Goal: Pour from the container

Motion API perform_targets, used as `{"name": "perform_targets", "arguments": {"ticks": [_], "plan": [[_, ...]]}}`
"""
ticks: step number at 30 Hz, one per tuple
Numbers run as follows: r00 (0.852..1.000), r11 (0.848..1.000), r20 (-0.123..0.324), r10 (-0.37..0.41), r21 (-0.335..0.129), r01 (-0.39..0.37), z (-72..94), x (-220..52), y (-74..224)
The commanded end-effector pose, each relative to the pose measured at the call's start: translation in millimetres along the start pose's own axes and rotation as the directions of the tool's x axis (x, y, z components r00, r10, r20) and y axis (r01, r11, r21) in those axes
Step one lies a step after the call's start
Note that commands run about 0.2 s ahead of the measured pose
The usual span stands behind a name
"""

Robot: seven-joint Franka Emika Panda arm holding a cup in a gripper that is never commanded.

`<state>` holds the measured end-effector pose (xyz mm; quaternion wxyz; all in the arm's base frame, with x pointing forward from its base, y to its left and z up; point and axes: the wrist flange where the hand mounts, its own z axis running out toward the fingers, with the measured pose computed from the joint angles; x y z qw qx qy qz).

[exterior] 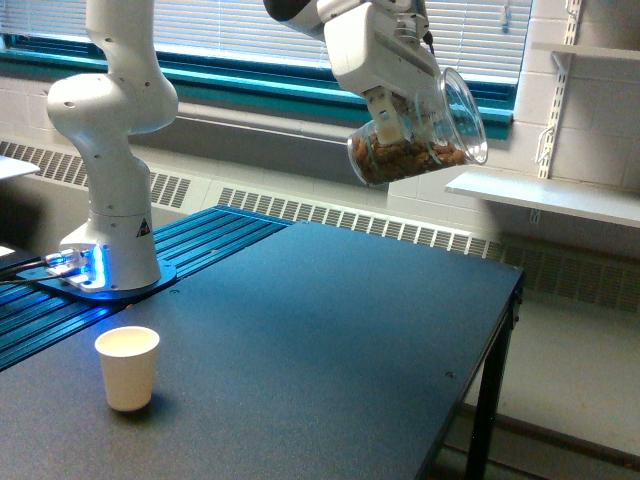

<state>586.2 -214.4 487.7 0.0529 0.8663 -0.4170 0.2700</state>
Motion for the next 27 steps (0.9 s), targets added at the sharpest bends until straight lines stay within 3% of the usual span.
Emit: {"name": "perform_targets", "arguments": {"ticks": [1, 13, 27], "plan": [[1.000, 1.000, 0.018, 0.018, 0.022, -0.018, -10.7, -6.2, 13.3], [1.000, 0.999, -0.026, 0.008, 0.053, -0.007, -46.5, -3.3, 13.1], [0.999, 0.998, -0.021, -0.035, 0.053, 0.036, -75.5, -31.5, 21.5]]}}
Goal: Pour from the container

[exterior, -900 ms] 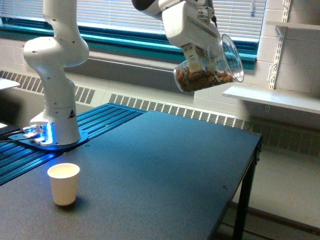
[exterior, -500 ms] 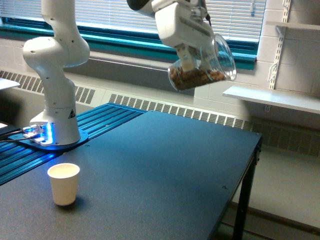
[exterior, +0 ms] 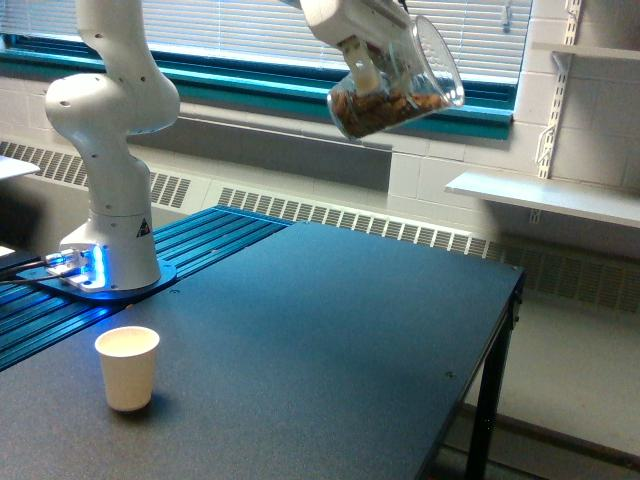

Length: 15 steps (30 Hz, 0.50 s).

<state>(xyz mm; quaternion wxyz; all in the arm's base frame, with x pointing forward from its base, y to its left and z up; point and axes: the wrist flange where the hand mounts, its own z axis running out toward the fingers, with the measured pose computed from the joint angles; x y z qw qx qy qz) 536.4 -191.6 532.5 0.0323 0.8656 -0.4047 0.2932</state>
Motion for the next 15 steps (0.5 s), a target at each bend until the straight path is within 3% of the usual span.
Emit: {"name": "perform_targets", "arguments": {"ticks": [1, 15], "plan": [[1.000, 0.999, 0.006, -0.030, -0.012, 0.030, -11.7, -15.4, 5.8], [1.000, 0.998, 0.014, -0.016, -0.053, 0.016, -27.6, -44.4, 39.3]]}}
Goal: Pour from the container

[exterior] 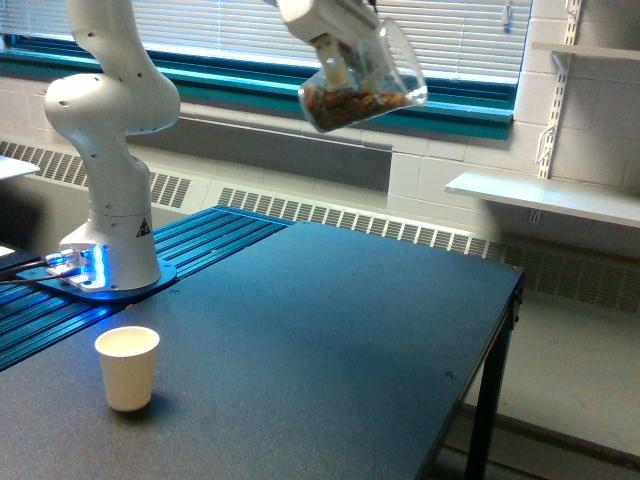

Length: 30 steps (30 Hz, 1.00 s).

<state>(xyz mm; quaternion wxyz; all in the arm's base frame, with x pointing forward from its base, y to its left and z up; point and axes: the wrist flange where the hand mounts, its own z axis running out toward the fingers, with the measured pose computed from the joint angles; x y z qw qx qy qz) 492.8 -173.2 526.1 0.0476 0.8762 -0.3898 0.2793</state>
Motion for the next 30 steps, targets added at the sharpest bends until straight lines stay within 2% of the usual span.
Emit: {"name": "perform_targets", "arguments": {"ticks": [1, 16, 30], "plan": [[0.999, 0.999, -0.002, 0.032, -0.030, -0.032, -6.2, -9.6, 22.4], [0.995, 0.993, 0.016, 0.094, -0.073, -0.093, -12.8, -41.6, 72.5], [0.980, 0.974, 0.045, 0.192, -0.129, -0.185, -13.7, -70.7, 141.2]]}}
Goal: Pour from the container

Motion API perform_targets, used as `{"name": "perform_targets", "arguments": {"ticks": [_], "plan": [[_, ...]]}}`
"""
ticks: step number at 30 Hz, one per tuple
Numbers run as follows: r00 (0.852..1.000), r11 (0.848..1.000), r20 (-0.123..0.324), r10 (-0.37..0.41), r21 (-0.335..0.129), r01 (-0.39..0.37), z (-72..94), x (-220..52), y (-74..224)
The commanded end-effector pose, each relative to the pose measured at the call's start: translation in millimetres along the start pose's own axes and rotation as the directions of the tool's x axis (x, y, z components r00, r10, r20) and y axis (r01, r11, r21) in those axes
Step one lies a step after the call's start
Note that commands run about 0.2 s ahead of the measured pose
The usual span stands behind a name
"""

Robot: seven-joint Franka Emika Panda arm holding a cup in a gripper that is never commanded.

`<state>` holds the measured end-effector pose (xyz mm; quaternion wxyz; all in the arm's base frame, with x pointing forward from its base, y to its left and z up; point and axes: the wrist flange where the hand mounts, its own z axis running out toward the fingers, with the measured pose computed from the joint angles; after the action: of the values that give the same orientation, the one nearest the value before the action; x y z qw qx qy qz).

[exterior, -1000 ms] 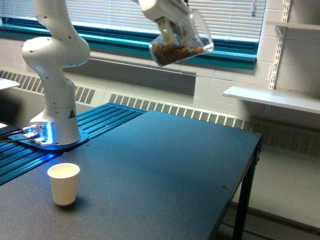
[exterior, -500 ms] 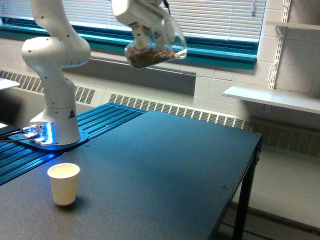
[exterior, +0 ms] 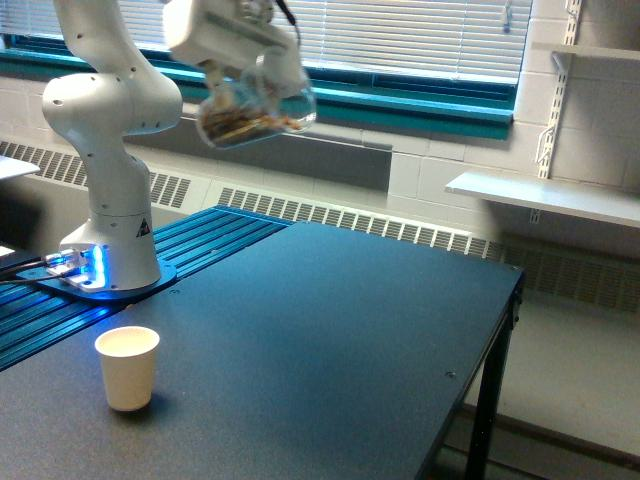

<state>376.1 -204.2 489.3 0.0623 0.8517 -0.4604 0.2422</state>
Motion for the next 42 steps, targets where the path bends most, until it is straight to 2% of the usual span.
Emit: {"name": "perform_targets", "arguments": {"ticks": [1, 8, 20, 29, 42], "plan": [[0.998, 0.997, 0.014, 0.065, -0.028, -0.065, 2.7, -6.2, 37.5], [0.993, 0.993, 0.027, 0.111, -0.033, -0.111, 6.1, -19.5, 69.3], [0.987, 0.988, 0.050, 0.152, 0.033, -0.153, 8.6, -51.9, 90.4], [0.981, 0.987, 0.117, 0.156, 0.014, -0.158, 39.2, -70.1, 93.3], [0.973, 0.986, 0.157, 0.167, -0.022, -0.166, 69.2, -72.3, 101.1]]}}
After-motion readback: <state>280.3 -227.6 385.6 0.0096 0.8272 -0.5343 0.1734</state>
